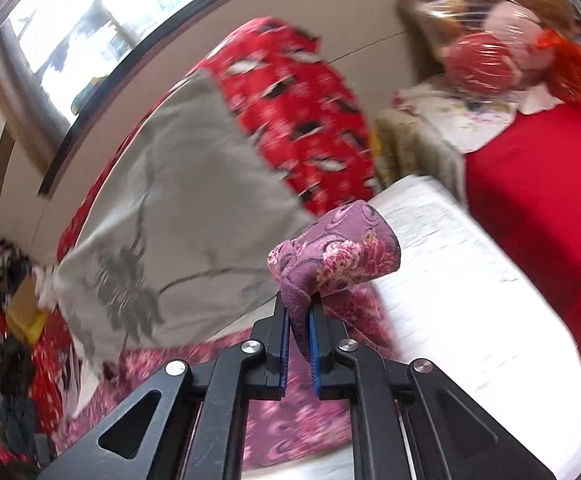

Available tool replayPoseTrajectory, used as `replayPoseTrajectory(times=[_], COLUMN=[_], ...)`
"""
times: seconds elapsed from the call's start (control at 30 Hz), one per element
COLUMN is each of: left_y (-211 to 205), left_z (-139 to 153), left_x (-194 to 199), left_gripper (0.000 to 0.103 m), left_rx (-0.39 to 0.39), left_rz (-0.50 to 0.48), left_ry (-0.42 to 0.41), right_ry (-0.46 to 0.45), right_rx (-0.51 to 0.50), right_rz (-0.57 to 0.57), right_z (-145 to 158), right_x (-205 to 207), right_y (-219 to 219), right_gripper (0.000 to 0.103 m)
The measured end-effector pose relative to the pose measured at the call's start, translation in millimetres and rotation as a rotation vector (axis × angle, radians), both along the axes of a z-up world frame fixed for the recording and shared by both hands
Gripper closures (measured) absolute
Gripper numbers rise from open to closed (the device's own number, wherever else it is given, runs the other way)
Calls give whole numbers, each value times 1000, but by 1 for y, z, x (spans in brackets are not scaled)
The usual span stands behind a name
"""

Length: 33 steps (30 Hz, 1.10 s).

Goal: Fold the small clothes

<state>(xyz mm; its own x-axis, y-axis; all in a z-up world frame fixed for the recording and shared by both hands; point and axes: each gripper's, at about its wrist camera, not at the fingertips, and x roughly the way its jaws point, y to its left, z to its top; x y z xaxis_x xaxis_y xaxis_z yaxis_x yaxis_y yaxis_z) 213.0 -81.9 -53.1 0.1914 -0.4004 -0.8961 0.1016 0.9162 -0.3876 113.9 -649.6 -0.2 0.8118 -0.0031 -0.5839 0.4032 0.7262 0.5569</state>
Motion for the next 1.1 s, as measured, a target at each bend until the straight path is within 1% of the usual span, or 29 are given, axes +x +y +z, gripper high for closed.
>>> replayPoseTrajectory(times=[0.1,0.2,0.3,0.5,0.63,0.7,0.73,0.83,0.87,0.93,0.97,1.03,1.1], left_y=[4,20,36,69,90,99,102,111,112,111,108,98,84], left_z=[3,10,18,32,38,38,35,32,31,27,26,25,22], left_x=[0,5,9,15,20,21,22,26,26,25,24,20,17], left_gripper=[26,26,26,26,26,26,26,26,26,26,26,26,26], left_rx=[-11,-31,-24,-38,-48,-52,-53,-73,-83,-101,-110,-117,-120], left_rz=[-29,-50,-60,-62,-55,-48,-41,-16,-10,-5,-11,-36,-68], left_ry=[-7,-16,-26,-70,-88,-90,-87,-67,-60,-49,-47,-43,-39], right_ry=[7,13,18,33,51,65,75,124,152,203,215,210,194], right_rx=[2,-3,-4,-27,-51,-57,-52,-16,-4,14,23,49,37], right_rz=[51,109,194,359,460,511,534,598,626,673,695,736,734], right_z=[9,18,21,23,22,18,14,-4,-13,-26,-29,-29,-23], right_x=[14,31,53,96,117,125,128,132,130,125,120,103,84], right_y=[39,76,129,227,288,319,334,370,382,397,401,404,396], right_gripper=[95,95,95,95,95,93,90,87,80,70,70,70,68])
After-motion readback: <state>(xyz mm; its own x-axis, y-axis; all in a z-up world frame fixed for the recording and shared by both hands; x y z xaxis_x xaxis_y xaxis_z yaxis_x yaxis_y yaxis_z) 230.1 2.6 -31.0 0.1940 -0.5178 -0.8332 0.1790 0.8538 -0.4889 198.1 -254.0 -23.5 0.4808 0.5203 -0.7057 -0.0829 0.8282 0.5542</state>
